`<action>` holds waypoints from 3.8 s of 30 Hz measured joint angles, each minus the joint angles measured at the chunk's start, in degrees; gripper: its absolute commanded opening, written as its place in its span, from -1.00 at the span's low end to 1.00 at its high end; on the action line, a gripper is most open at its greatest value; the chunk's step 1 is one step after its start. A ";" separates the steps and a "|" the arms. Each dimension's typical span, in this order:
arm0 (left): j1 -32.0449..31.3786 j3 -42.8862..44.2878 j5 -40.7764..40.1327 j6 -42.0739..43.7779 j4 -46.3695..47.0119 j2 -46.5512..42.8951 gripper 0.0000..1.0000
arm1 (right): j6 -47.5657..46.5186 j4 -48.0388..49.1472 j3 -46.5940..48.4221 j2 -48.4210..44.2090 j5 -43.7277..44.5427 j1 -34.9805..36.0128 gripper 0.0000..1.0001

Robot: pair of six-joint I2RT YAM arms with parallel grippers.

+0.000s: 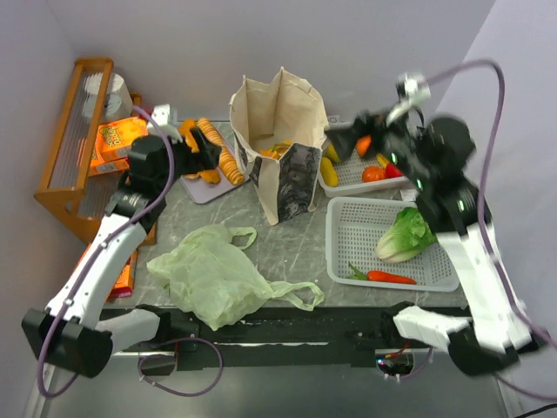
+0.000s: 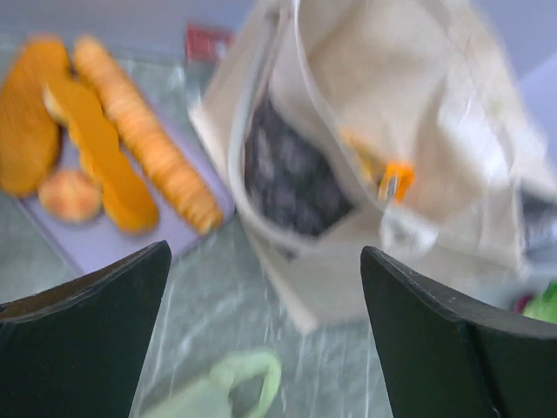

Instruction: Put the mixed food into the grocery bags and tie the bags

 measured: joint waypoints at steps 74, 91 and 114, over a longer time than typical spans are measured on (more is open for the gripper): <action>1.01 -27.98 26.86 -10.71 17.70 2.23 0.87 | -7.23 5.66 -49.48 -16.70 43.50 21.40 -1.00; -3.91 -15.74 21.99 -6.40 19.76 28.02 0.79 | -6.43 5.01 -50.71 -21.29 41.09 21.40 -1.00; -1.86 -16.39 11.10 -4.96 15.02 -5.35 -0.98 | -7.78 5.07 -50.42 -22.69 43.82 21.40 -1.00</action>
